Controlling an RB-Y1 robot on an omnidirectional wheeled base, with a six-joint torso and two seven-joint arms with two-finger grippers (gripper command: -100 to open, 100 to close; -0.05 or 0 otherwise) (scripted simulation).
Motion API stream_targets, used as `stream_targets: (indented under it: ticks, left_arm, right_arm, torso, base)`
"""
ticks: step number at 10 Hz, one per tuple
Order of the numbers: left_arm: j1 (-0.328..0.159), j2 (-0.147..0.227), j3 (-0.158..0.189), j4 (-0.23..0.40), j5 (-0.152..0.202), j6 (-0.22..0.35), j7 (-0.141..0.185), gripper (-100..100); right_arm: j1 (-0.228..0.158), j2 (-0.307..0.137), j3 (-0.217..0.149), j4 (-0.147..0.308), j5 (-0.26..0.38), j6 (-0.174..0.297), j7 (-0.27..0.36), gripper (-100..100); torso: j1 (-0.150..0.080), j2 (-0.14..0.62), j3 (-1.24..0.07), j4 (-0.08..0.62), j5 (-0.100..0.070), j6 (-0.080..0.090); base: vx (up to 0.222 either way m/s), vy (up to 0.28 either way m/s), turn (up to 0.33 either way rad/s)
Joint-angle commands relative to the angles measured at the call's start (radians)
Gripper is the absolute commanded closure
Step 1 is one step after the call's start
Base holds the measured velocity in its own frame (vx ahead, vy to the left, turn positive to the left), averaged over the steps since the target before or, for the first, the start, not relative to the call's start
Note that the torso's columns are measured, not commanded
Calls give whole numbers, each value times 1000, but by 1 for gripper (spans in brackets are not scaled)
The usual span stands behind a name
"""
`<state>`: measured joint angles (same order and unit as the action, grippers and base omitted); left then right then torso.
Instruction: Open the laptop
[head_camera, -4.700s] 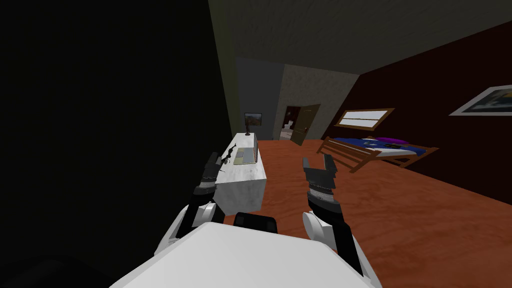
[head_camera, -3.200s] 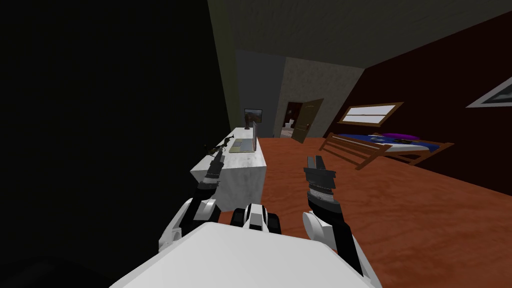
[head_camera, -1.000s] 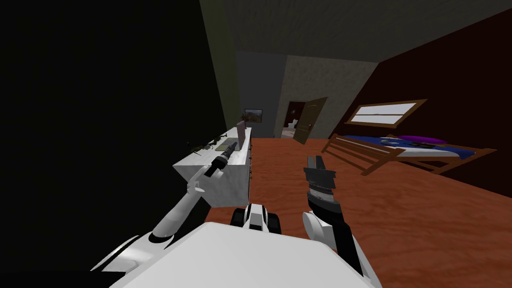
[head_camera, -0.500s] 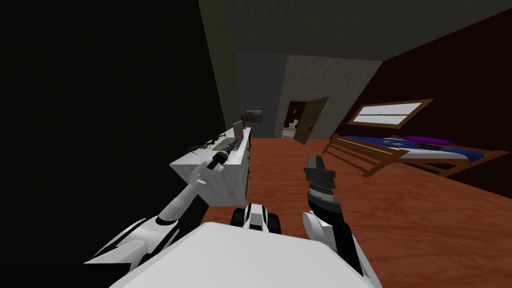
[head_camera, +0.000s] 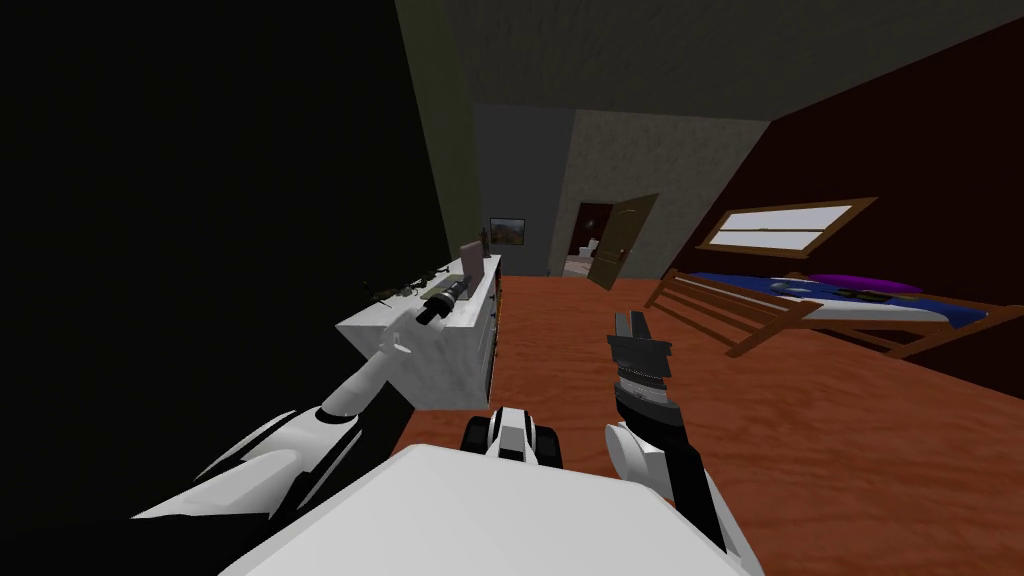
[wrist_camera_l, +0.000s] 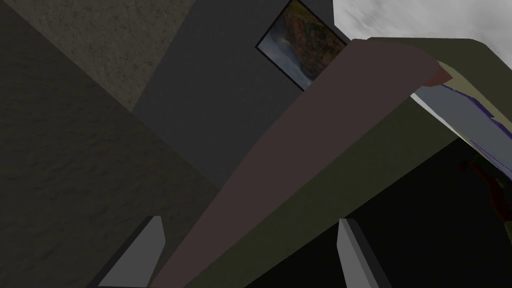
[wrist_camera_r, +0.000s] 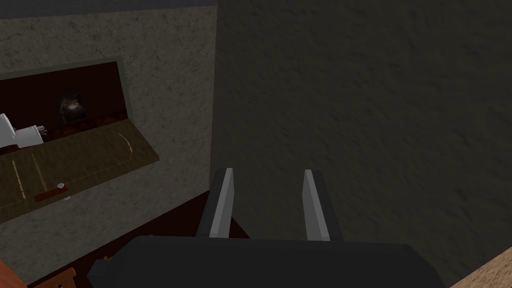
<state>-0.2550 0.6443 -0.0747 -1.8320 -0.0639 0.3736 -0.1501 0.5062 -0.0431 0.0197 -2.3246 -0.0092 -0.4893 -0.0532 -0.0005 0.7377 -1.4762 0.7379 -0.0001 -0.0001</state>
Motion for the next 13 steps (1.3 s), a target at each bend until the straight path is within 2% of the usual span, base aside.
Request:
stream_targets:
  ticks: [1, 3, 4, 9, 10, 11, 12, 13]
  left_arm:
    - [-55, 33, -8, 26, 0, 67, -4, -100]
    - [-107, 73, -15, 54, 2, 122, -7, -100]
    - [-107, 73, -15, 54, 2, 125, -7, -100]
    - [-212, 153, -27, 107, 5, 240, -14, -100]
    - [-225, 163, -29, 113, 5, 255, -15, -100]
    - [-218, 153, -29, 110, 3, 244, -15, -100]
    - [-231, 169, -31, 98, 14, 275, -16, -100]
    - [-228, 161, -31, 103, 9, 262, -16, -100]
  right_arm:
    - [0, 0, 0, 0, 0, 0, 0, 0]
    - [0, 0, 0, 0, 0, 0, 0, 0]
    - [0, 0, 0, 0, 0, 0, 0, 0]
    - [0, 0, 0, 0, 0, 0, 0, 0]
    - [0, 0, 0, 0, 0, 0, 0, 0]
    - [0, 0, 0, 0, 0, 0, 0, 0]
    - [0, 0, 0, 0, 0, 0, 0, 0]
    - [0, 0, 0, 0, 0, 0, 0, 0]
  torso:
    - [1, 0, 0, 0, 0, 0]
    - [-1, 0, 0, 0, 0, 0]
    - [-1, 1, 1, 0, 0, 0]
    - [0, 1, 0, 0, 0, 0]
    - [-1, 0, 0, 0, 0, 0]
    - [0, 0, 0, 0, 0, 0]
    - [3, 0, 0, 0, 1, 0]
    - [4, -5, -3, -1, 1, 0]
  base:
    - [6, -64, 15]
    - [-6, -106, 34]
    - [0, -69, 15]
    - [-1, -69, 23]
    - [-1, -85, 24]
    - [0, -37, 5]
    - [110, -1, -56]
    - [71, 3, -15]
